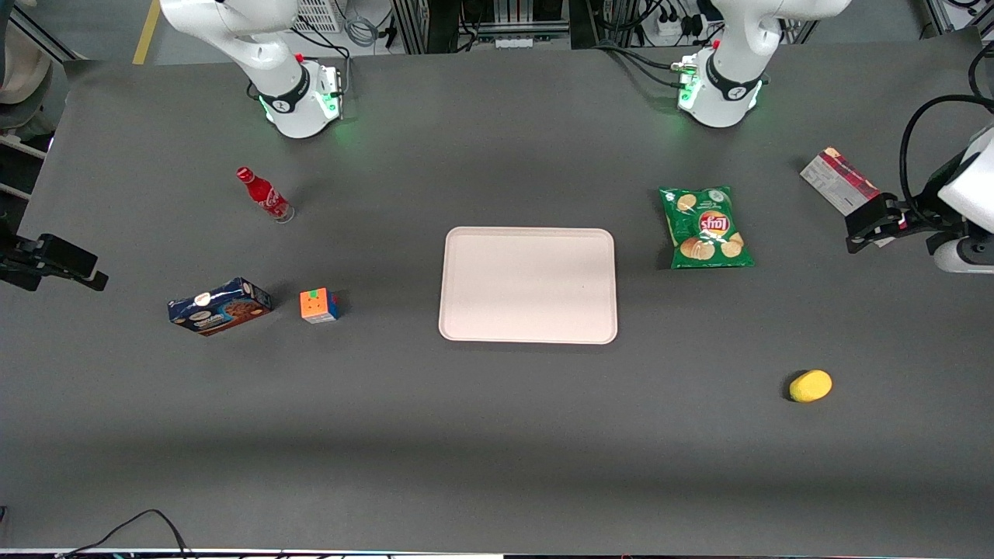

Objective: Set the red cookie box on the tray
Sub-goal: 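Move the left gripper down over the red-and-white cookie box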

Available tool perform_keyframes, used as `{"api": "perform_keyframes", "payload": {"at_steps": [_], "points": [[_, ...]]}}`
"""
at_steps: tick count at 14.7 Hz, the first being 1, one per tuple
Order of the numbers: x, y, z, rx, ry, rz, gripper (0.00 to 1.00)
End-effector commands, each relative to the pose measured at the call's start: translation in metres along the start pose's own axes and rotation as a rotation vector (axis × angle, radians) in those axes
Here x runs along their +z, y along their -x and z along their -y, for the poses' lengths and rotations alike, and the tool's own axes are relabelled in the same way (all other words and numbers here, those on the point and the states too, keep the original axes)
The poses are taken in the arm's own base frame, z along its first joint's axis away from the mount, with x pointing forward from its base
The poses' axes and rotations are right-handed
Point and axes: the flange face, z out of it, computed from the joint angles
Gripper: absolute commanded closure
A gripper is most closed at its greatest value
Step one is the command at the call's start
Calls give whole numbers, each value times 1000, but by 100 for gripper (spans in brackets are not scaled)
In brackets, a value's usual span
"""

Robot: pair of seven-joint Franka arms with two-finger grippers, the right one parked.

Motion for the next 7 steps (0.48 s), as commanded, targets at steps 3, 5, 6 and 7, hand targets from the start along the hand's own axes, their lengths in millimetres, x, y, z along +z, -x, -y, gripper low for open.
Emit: {"api": "perform_keyframes", "payload": {"at_steps": [3, 5, 6, 7], "points": [[1, -3, 0, -4, 8, -8, 0], [9, -4, 0, -8, 30, 16, 0], [20, -2, 1, -21, 58, 46, 0], [31, -1, 17, -59, 69, 72, 0]]}}
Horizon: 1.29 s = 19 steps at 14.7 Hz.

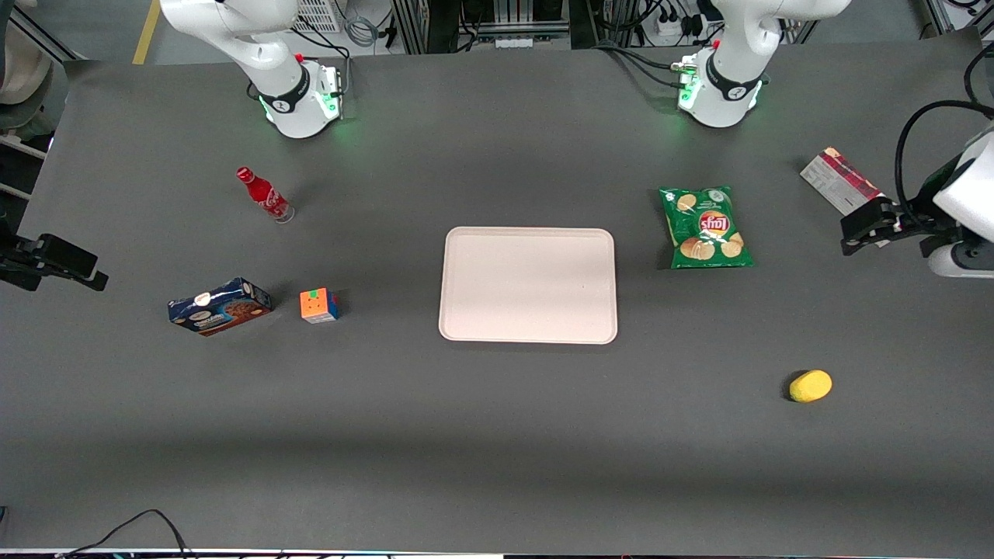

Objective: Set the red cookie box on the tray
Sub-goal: 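Move the left gripper down over the red-and-white cookie box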

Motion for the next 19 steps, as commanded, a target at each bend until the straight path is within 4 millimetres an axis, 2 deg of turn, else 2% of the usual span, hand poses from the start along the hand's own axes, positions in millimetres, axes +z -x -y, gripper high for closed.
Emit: {"api": "perform_keyframes", "payload": {"at_steps": [1, 4, 6, 9, 14, 16, 18, 19], "points": [[35, 2, 35, -103, 44, 78, 0], [86, 17, 64, -281, 29, 188, 0], [114, 36, 79, -334, 17, 226, 0], [158, 84, 110, -367, 0, 152, 0], [198, 135, 169, -394, -33, 150, 0], [230, 171, 191, -376, -66, 47, 0], [256, 198, 229, -384, -43, 27, 0], [267, 209, 240, -392, -34, 32, 0]]}}
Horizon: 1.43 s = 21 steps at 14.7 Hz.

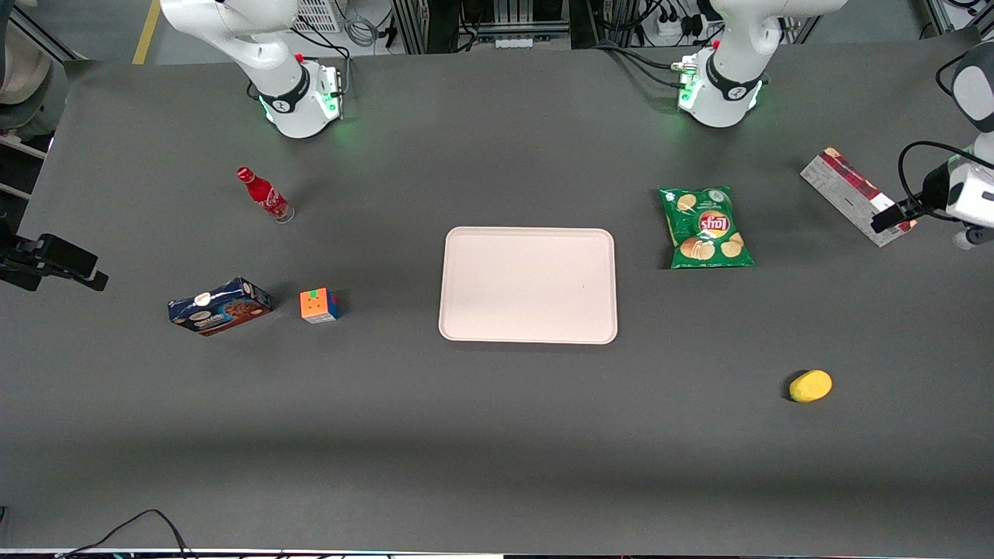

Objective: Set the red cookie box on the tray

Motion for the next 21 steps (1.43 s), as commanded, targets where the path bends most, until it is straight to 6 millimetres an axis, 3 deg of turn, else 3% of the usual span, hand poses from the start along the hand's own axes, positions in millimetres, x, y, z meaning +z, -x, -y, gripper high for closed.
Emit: {"api": "perform_keyframes", "payload": {"at_steps": [1, 5, 9, 13, 21], "points": [[41, 34, 47, 8, 43, -24, 0], [101, 65, 72, -44, 60, -58, 0], [148, 73, 79, 20, 17, -50, 0], [161, 83, 103, -8, 12, -19, 0], [166, 84, 104, -9, 9, 2, 0]]}}
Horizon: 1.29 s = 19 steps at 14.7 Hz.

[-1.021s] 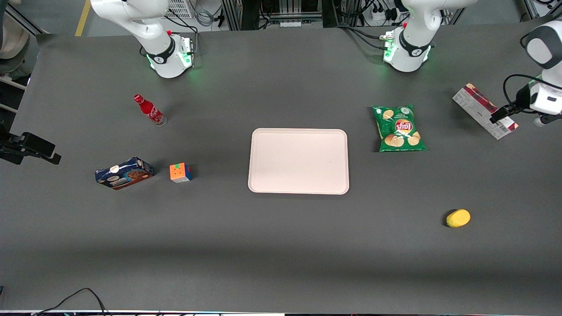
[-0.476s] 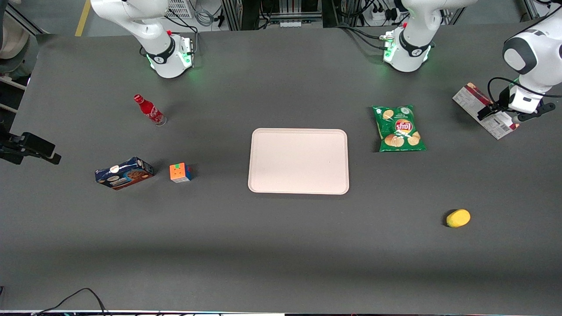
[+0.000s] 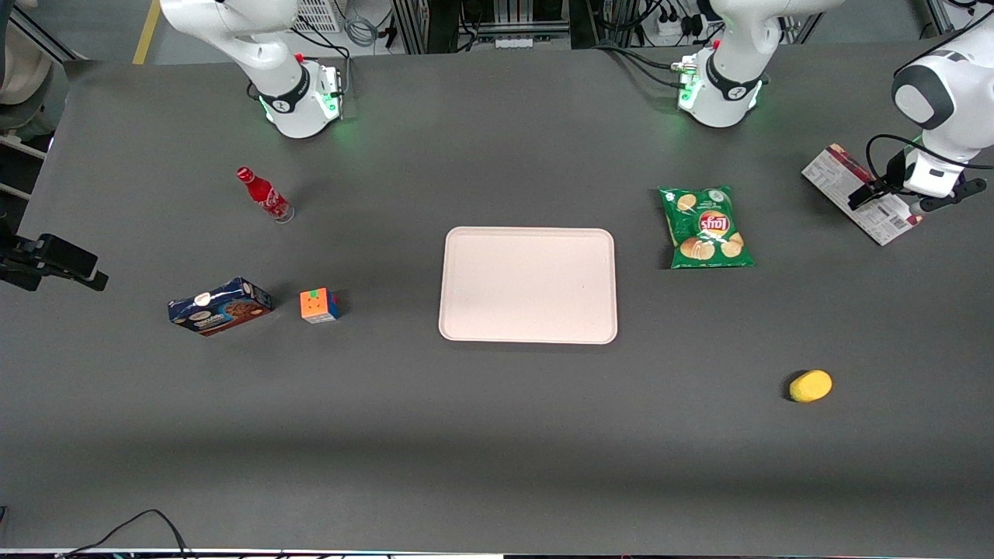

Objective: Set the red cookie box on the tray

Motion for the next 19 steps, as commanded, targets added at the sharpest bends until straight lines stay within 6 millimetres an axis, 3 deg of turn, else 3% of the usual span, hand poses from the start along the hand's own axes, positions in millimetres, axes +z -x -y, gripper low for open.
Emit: {"api": "perform_keyframes", "payload": {"at_steps": [1, 14, 16, 19], "points": [[5, 2, 2, 10, -10, 20, 0], [-4, -6, -1, -11, -8, 44, 0], [-20, -20, -11, -14, -14, 98, 0], [-61, -44, -37, -2, -28, 142, 0]]}}
